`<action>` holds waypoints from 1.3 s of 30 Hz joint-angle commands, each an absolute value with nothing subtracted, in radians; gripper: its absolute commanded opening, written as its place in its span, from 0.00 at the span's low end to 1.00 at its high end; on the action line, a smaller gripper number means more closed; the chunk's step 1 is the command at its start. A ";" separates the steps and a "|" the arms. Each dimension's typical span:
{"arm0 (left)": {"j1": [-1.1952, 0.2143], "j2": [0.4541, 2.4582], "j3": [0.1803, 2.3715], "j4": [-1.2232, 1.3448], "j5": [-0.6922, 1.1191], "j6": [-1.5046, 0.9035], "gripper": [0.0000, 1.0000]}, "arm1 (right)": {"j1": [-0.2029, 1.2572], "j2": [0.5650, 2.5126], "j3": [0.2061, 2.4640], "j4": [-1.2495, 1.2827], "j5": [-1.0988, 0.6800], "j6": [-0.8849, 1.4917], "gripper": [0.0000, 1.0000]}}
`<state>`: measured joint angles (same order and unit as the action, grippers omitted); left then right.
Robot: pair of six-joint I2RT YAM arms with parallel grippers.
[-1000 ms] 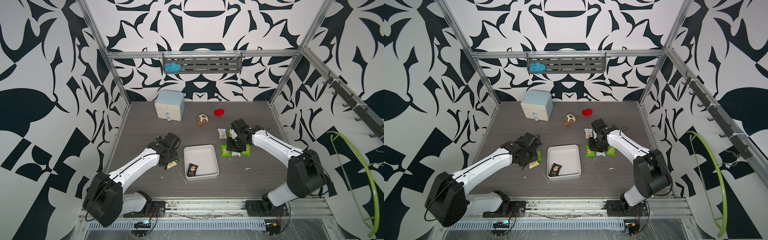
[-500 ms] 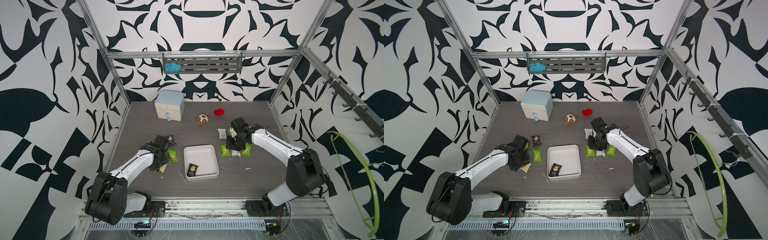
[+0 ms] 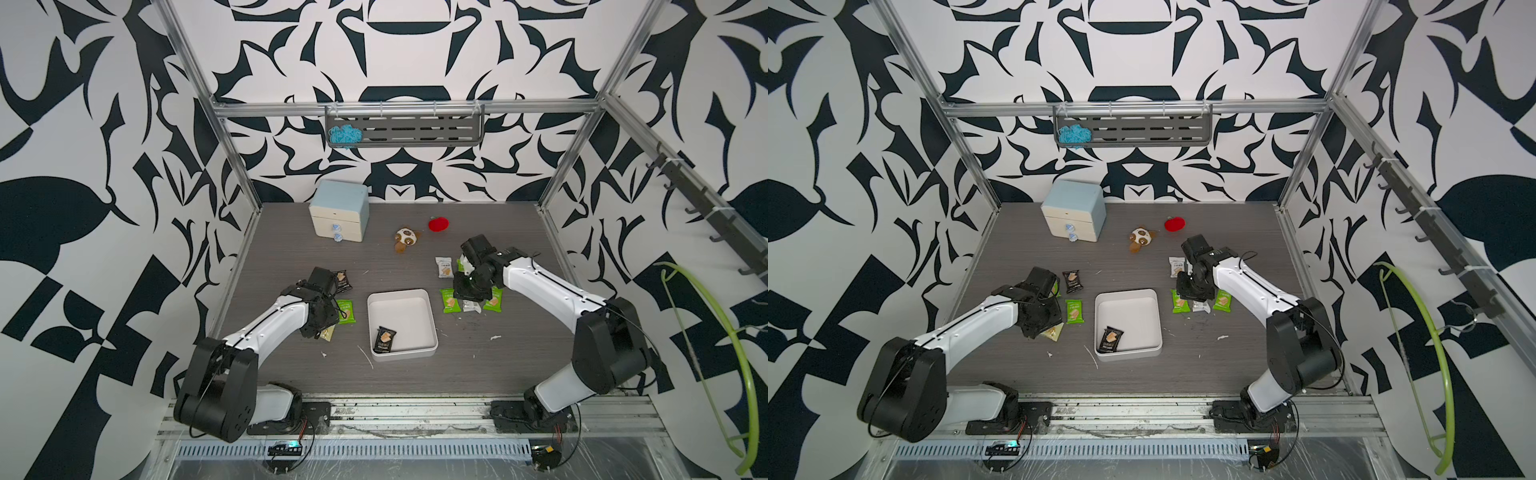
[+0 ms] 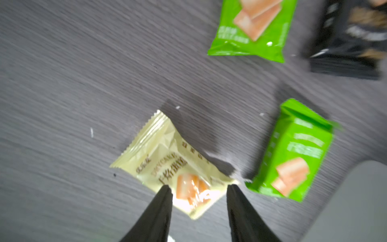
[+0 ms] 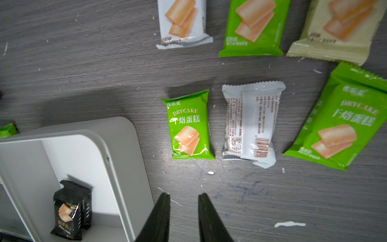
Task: Take the cookies out of the storage box
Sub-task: Place the cookie at the center of the board, then pick up the cookie from the storage box.
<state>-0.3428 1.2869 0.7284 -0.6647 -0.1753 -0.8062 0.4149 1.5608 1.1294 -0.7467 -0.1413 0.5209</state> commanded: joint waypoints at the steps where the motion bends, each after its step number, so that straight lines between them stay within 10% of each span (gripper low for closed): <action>1: -0.361 1.185 0.780 -0.740 -0.155 -0.853 0.54 | 0.420 1.513 1.126 -0.756 -0.126 0.520 0.29; 22: -0.919 1.323 1.038 -0.796 -0.285 -1.111 0.73 | 0.419 1.441 1.053 -0.722 -0.149 0.488 0.36; 39: -1.002 1.675 1.247 -0.892 -0.236 -0.974 0.74 | 0.397 1.394 1.007 -0.726 -0.132 0.469 0.38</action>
